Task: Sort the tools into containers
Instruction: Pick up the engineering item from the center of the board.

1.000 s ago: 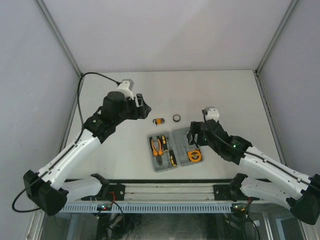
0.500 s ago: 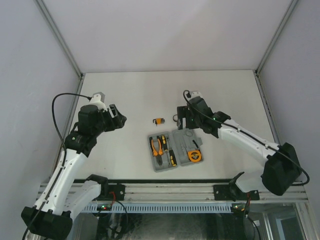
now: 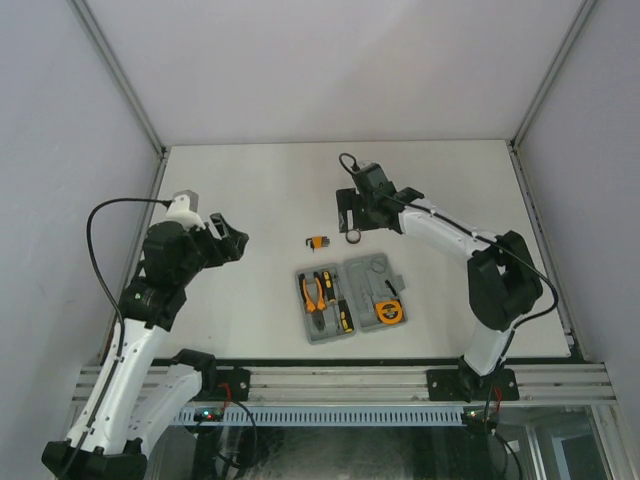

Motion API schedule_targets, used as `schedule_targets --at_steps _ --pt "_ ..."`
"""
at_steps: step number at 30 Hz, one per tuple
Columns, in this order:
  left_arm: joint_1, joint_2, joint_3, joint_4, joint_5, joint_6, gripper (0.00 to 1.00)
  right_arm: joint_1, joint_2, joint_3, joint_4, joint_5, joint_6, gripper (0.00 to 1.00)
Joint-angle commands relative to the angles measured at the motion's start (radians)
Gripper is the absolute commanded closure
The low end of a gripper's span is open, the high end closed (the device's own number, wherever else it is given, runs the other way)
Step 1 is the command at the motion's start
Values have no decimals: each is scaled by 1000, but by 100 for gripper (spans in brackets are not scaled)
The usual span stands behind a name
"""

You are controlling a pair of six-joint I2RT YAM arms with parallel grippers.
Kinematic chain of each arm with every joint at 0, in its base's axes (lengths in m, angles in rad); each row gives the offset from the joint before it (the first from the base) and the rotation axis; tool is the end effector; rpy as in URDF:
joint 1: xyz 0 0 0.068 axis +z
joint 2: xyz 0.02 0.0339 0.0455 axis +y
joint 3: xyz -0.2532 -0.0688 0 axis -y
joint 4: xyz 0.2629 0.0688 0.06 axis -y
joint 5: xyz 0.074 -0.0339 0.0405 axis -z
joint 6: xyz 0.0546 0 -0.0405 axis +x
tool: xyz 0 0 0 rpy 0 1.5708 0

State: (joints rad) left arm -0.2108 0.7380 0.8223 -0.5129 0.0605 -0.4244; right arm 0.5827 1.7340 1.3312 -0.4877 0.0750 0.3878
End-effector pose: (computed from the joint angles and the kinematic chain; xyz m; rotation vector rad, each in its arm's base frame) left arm 0.2012 -0.0464 0.3124 -0.1771 2.0216 -0.4654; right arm 0.3424 0.2207 0.2156 -0.2091 2.4780 0.3279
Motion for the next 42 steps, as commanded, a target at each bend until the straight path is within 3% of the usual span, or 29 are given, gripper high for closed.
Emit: schedule_targets --at_steps 1,9,21,42 --pt "11 -42 -11 64 64 32 23 -13 80 124 -15 -6 -34 18" --pt "23 -42 -9 42 46 38 24 -28 239 260 -93 23 -47 20" --pt "56 -22 -9 39 74 35 25 -57 371 335 -135 -1 -74 26" --pt "85 4 -14 47 112 28 26 -30 467 401 -186 32 -117 38"
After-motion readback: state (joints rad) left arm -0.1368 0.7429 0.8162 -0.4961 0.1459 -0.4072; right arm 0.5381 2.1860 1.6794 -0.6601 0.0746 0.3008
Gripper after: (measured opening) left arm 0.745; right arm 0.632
